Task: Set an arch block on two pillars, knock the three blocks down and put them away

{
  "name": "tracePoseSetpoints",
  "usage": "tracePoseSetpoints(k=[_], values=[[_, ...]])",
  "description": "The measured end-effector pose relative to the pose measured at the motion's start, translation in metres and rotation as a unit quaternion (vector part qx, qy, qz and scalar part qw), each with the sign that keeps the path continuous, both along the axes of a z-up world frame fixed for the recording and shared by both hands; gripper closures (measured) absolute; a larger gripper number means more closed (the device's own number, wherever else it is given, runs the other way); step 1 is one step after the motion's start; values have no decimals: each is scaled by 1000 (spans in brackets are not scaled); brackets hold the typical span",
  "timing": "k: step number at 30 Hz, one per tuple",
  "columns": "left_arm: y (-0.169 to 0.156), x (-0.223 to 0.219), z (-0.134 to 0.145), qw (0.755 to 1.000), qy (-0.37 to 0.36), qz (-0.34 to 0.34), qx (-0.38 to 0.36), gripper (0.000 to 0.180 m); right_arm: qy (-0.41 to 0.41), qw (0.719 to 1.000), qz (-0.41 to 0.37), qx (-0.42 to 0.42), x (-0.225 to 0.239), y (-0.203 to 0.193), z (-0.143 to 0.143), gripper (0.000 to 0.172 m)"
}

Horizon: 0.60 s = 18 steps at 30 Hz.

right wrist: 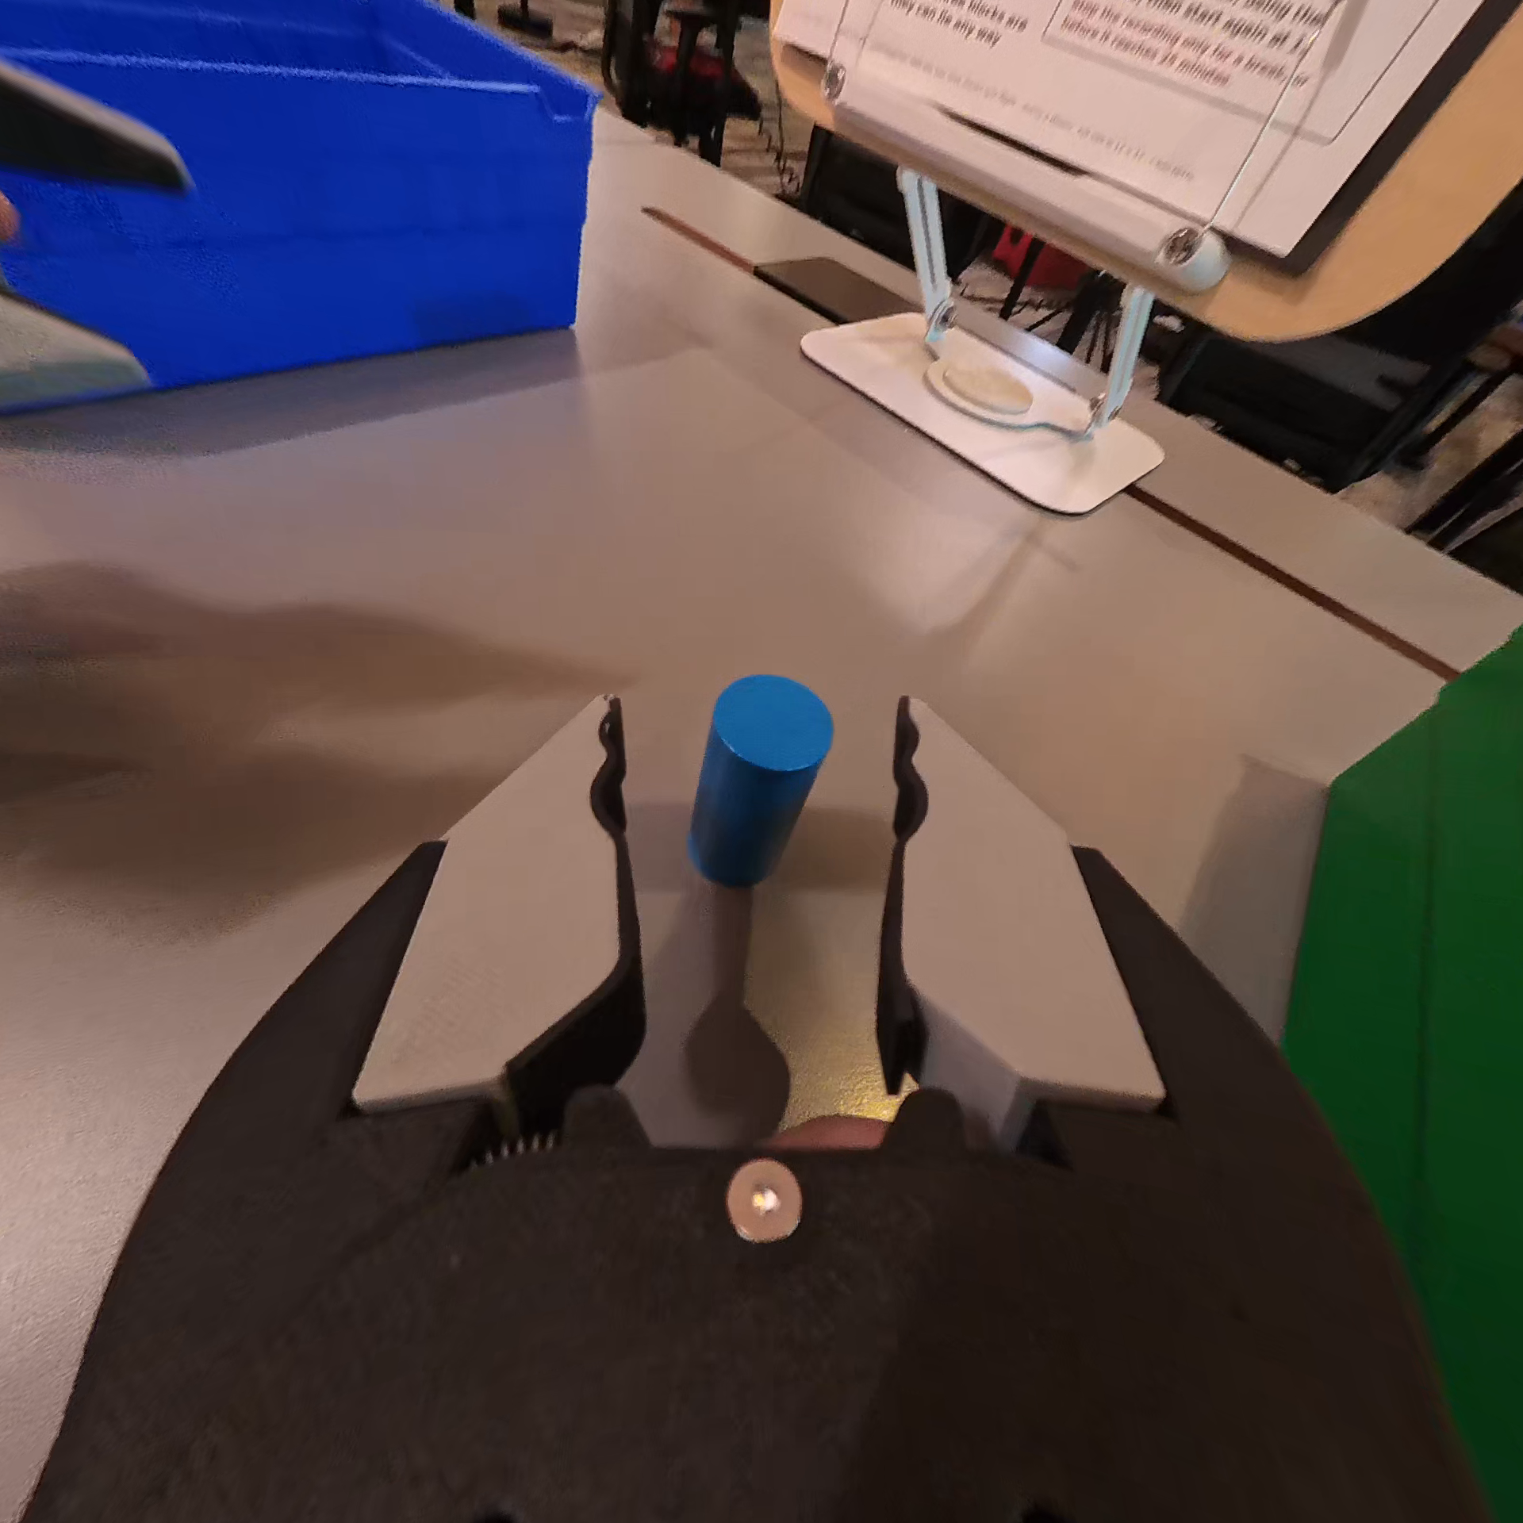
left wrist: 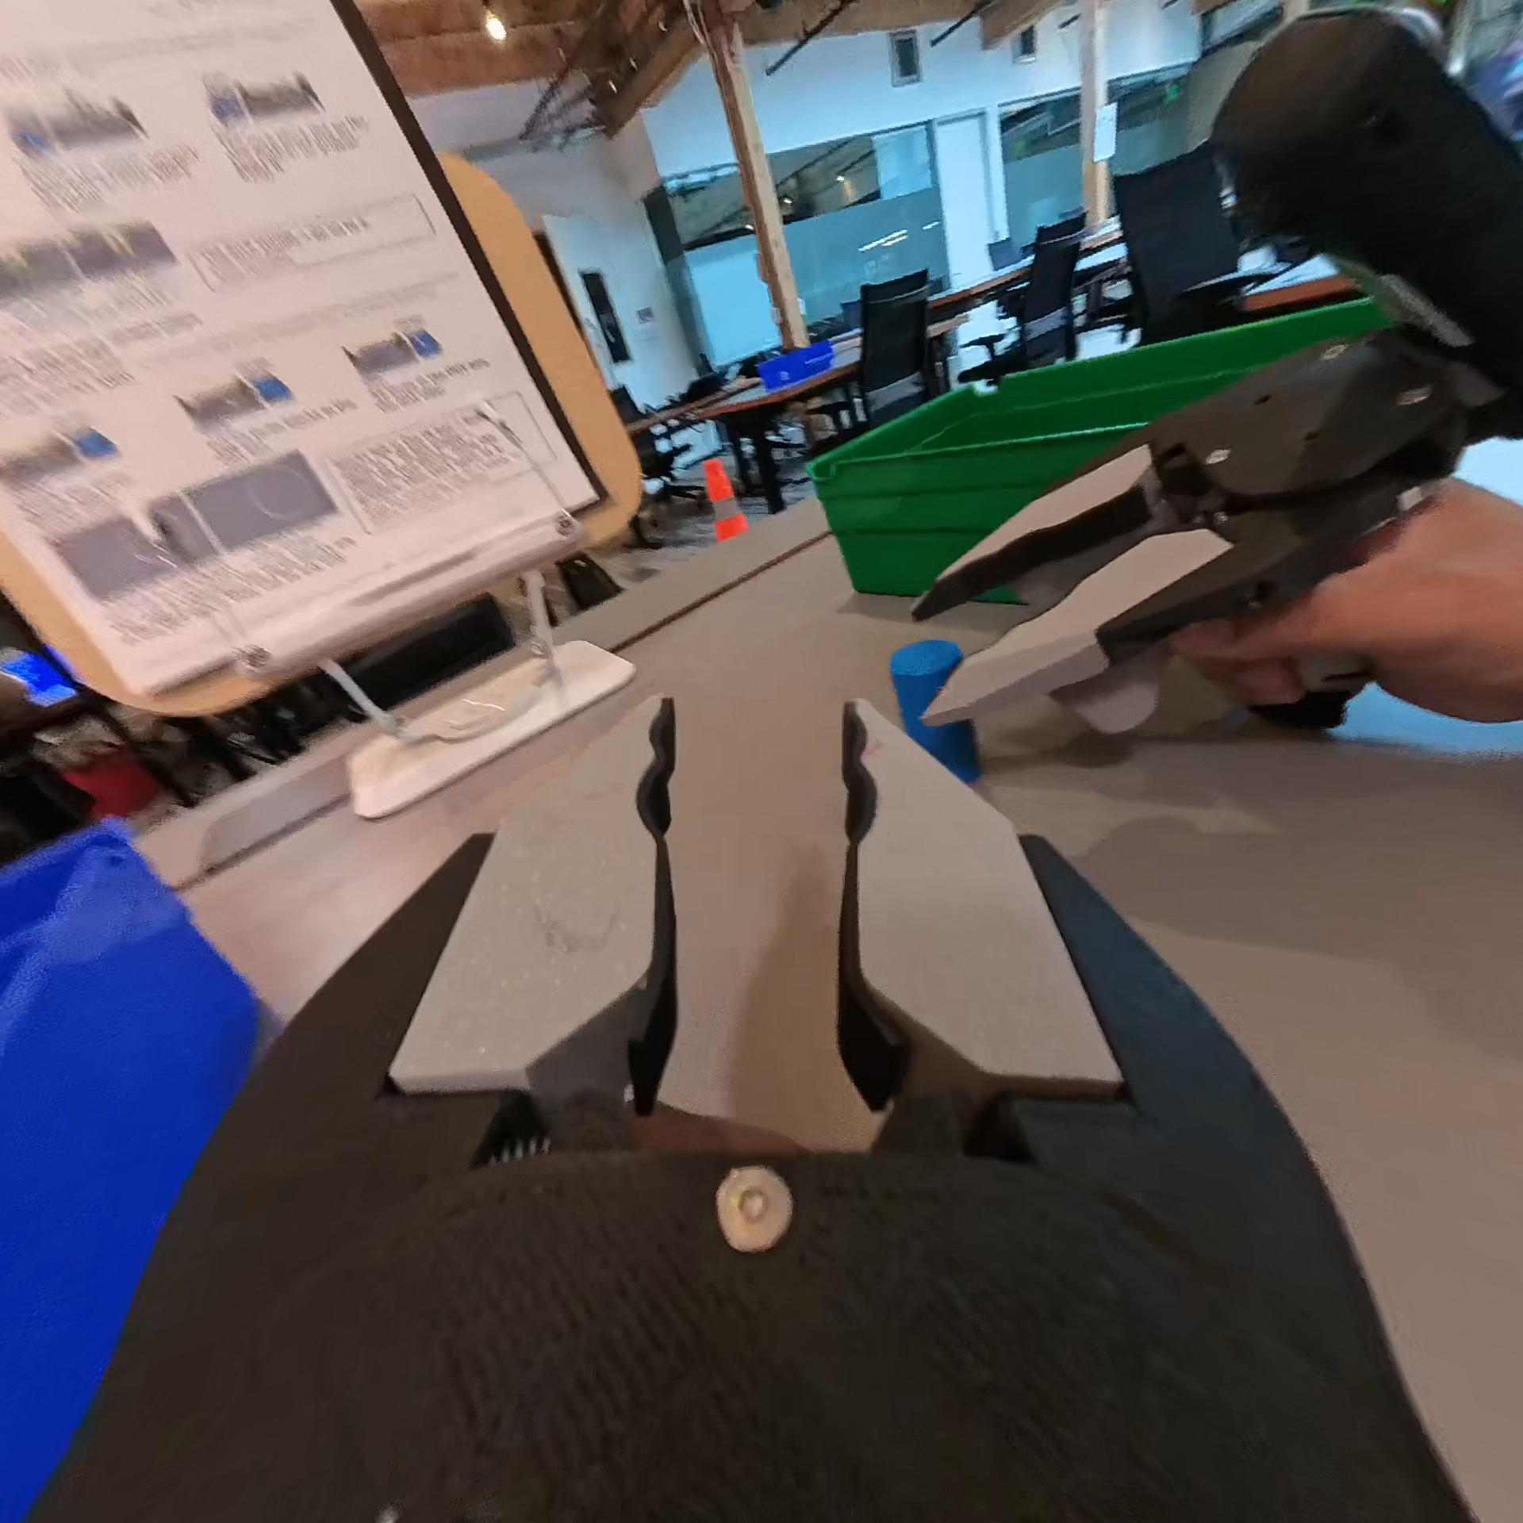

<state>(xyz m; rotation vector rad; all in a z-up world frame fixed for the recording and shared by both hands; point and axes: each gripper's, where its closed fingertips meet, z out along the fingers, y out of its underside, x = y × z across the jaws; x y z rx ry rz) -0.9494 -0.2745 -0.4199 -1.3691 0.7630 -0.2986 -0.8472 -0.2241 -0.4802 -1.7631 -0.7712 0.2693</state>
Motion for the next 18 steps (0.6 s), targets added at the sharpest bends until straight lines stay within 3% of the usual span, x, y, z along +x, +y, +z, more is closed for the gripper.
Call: tracePoseSetpoints(k=[2, 6, 9, 14, 18], values=[[-2, -18, 28, 1000, -4, 21, 23, 139, 8, 1000, -7, 13, 3, 2, 6, 111], [-10, -77, 94, 995, -96, 31, 6, 131, 24, 999, -15, 16, 6, 4, 10, 114], [-8, -134, 118, 985, -162, 50, -16, 127, 20, 999, -20, 16, 7, 4, 10, 115], [26, -215, 103, 968, -201, 129, -80, 119, 23, 999, -17, 37, 4, 0, 19, 118], [68, -226, 56, 954, -191, 131, -189, 118, 26, 999, -21, 27, 4, 1, 15, 121]])
